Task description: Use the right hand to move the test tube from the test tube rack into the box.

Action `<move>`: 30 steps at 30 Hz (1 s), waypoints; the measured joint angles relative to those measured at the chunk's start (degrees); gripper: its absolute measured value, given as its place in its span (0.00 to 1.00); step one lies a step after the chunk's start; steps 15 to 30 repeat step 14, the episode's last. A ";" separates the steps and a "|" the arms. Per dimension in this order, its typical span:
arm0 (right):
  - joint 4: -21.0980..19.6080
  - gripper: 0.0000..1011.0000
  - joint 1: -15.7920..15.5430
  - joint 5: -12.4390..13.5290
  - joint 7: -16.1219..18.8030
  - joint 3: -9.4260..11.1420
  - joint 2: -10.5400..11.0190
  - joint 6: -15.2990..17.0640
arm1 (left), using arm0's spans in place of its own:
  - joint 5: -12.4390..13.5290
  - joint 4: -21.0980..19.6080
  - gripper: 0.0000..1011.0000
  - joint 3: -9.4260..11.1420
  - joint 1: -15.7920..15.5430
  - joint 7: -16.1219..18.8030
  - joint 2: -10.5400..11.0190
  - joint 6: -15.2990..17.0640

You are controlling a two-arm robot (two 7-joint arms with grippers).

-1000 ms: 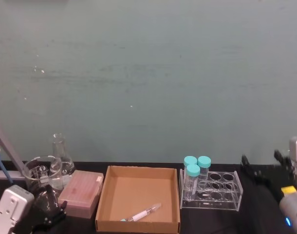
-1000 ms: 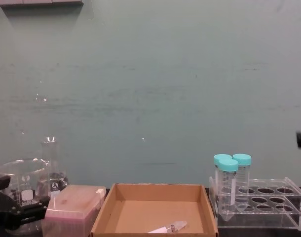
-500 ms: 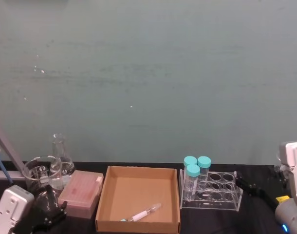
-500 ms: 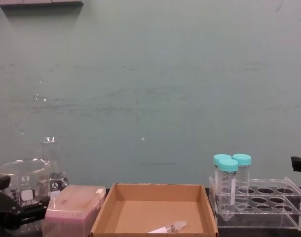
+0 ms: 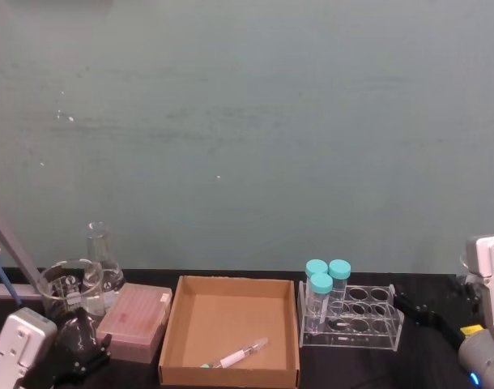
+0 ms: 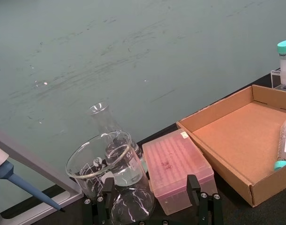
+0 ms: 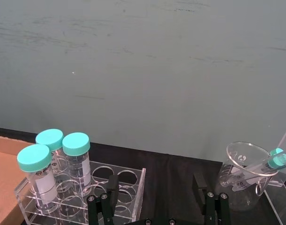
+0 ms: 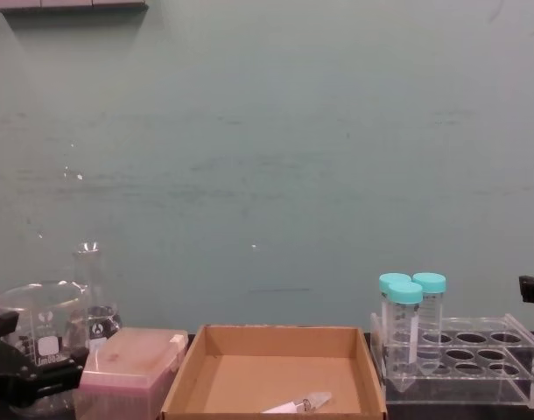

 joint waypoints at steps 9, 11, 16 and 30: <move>-0.03 0.99 -0.03 -0.03 -0.11 0.00 0.00 -0.06 | 0.00 0.00 0.99 0.00 0.00 0.00 0.00 0.00; -0.03 0.99 -0.03 -0.03 -0.13 0.00 0.00 -0.08 | 0.00 0.00 0.99 0.00 0.00 0.00 0.00 0.00; -0.03 0.99 -0.03 -0.04 -0.15 0.00 0.00 -0.10 | 0.00 0.00 0.99 0.00 0.00 0.00 0.00 0.00; -0.03 0.99 -0.03 -0.04 -0.15 0.00 0.00 -0.10 | 0.00 0.00 0.99 0.00 0.00 0.00 0.00 0.00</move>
